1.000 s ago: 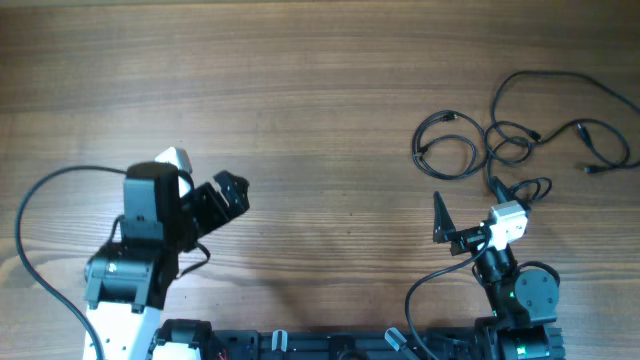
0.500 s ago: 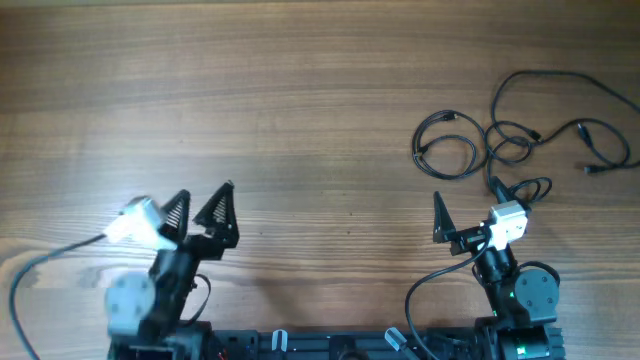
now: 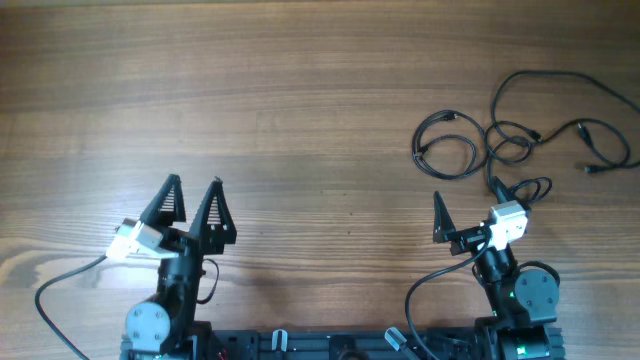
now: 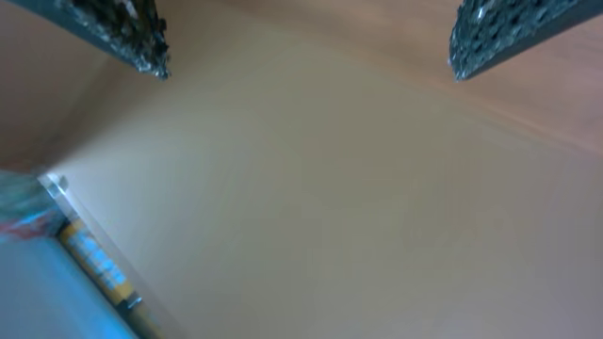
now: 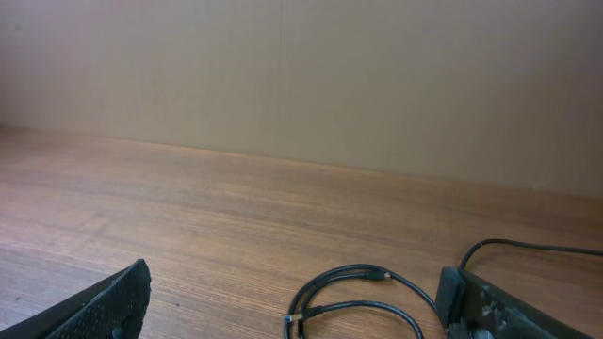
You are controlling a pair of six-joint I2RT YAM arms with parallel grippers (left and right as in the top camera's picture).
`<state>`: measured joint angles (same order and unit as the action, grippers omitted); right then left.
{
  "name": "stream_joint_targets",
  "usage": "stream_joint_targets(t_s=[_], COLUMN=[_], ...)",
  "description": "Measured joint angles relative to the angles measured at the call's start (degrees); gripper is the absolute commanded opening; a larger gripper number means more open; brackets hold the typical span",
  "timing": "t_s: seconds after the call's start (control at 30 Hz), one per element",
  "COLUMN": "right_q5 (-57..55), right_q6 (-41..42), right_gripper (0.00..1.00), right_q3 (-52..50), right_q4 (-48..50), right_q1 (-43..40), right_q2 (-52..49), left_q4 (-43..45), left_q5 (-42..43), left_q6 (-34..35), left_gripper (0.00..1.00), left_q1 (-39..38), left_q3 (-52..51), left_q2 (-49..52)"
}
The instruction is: Untangle cables
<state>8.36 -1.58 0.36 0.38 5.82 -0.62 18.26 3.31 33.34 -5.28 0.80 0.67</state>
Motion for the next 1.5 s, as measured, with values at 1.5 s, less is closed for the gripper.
stream_joint_targets(t_s=[1.5], right_q5=[0.0], right_q6=[0.0], right_gripper=[1.0], right_q3=[0.0], right_q4=[0.0], right_q1=[0.0], right_q2=[0.0], left_q4=[-22.29], left_q5=[-3.02], left_q6=[-21.33], left_gripper=[1.0], left_q1=[1.6], left_q3=[-0.33], left_q2=[-0.07])
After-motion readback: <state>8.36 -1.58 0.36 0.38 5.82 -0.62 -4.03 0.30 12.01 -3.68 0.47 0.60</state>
